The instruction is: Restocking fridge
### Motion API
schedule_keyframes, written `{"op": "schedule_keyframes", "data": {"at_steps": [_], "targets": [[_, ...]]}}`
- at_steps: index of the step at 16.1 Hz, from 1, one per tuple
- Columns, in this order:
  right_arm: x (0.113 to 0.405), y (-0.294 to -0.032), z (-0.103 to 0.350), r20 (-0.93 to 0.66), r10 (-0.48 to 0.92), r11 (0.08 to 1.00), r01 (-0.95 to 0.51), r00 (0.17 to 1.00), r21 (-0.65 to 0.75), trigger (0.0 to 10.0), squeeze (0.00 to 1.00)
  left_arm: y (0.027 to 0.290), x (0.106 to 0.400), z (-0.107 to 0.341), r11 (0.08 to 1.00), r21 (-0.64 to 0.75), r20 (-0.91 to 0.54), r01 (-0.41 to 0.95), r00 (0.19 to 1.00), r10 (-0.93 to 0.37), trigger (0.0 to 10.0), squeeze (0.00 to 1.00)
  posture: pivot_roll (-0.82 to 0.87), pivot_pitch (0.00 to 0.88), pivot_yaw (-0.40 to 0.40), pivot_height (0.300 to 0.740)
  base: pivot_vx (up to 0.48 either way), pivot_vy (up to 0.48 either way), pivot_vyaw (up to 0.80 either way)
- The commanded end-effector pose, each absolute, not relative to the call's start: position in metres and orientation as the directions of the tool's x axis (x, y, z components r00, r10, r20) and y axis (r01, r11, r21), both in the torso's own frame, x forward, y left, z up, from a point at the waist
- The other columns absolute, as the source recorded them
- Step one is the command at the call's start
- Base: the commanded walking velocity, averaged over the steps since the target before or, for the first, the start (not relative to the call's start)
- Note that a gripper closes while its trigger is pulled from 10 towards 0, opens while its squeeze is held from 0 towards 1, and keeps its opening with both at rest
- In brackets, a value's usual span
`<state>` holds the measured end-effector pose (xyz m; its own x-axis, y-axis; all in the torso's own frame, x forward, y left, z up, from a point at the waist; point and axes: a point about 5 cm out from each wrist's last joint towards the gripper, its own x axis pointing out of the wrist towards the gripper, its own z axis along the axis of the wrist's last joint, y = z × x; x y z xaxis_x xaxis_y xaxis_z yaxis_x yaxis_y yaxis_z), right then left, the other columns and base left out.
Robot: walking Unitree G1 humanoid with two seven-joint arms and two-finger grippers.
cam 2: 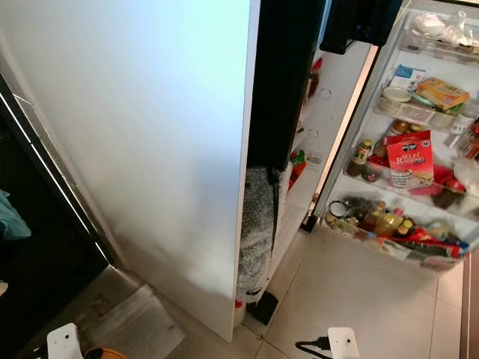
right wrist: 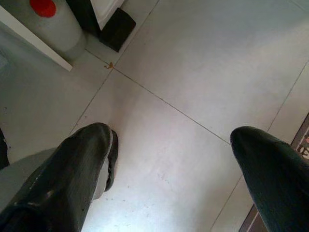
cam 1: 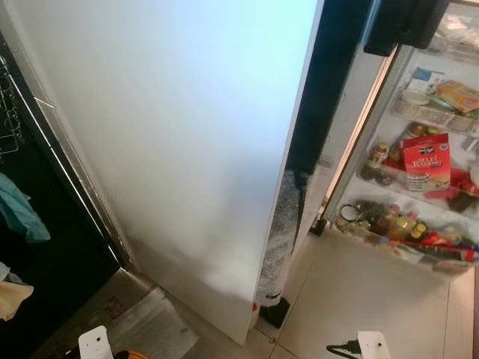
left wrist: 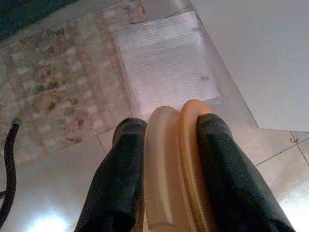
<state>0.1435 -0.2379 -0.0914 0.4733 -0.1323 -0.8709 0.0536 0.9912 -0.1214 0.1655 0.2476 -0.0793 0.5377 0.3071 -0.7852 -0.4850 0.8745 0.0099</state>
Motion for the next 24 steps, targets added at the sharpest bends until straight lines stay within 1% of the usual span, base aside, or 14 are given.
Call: {"op": "schedule_keyframes", "data": {"at_steps": [1, 12, 21, 24], "targets": [[0.1412, -0.2400, -0.0917, -0.869, -0.146, 0.989, 0.052, 0.472, -0.138, 10.0, 0.00, 0.2426, 0.1494, -0.0882, 0.886, 0.030, -0.832, -0.462, 0.479, 0.279, 10.0, 0.00, -0.15, 0.000, -0.035, 0.740, 0.000, -0.296, 0.00], [0.1397, -0.2394, -0.0923, -0.875, -0.133, 0.991, 0.037, 0.466, -0.131, 10.0, 0.00, 0.2470, 0.1429, -0.0896, 0.888, 0.044, -0.842, -0.459, 0.462, 0.280, 10.0, 0.00, -0.15, 0.000, -0.034, 0.740, 0.000, -0.297, 0.00], [0.1402, -0.2385, -0.0923, -0.875, -0.125, 0.992, 0.037, 0.469, -0.122, 10.0, 0.00, 0.2438, 0.1460, -0.0894, 0.891, 0.042, -0.840, -0.453, 0.467, 0.277, 10.0, 0.00, -0.15, 0.000, -0.034, 0.740, 0.000, -0.323, 0.00], [0.1403, -0.2382, -0.0924, -0.877, -0.122, 0.991, 0.014, 0.465, -0.130, 10.0, 0.00, 0.2443, 0.1467, -0.0890, 0.891, 0.043, -0.839, -0.452, 0.468, 0.278, 10.0, 0.00, -0.15, 0.000, -0.036, 0.740, 0.000, -0.329, 0.00]]}}
